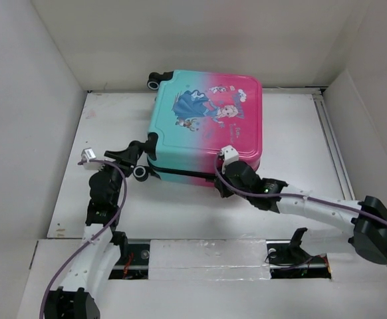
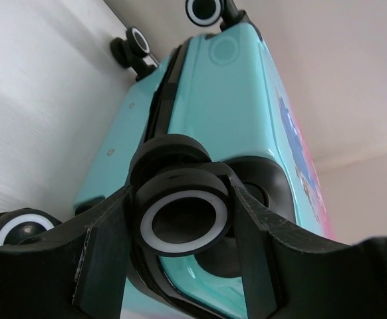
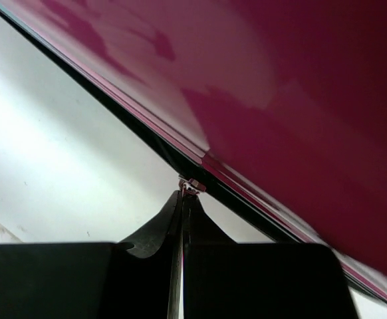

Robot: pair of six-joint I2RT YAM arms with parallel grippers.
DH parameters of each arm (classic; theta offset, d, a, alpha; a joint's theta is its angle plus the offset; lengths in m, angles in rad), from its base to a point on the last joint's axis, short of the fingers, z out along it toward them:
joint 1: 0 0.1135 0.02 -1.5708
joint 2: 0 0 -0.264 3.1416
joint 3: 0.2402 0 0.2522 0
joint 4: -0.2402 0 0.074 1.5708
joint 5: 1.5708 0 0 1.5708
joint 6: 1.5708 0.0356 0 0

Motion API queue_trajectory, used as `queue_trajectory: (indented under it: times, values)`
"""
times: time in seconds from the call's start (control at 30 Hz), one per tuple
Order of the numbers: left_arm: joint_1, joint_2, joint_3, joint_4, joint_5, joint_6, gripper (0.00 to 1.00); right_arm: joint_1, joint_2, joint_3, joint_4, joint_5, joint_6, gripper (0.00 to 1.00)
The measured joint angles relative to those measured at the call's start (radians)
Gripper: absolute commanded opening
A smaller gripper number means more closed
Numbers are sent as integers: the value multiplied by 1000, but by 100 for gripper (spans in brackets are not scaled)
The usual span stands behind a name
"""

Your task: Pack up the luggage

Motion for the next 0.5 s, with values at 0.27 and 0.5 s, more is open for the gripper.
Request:
queue_trajectory:
  times: [0.27, 0.5]
  values:
    - [0, 67, 0, 51, 93, -24, 0, 68, 369, 187, 306, -29, 12, 0]
    - [6, 206, 21, 177, 129, 0, 0, 73, 480, 250, 440, -34, 6, 0]
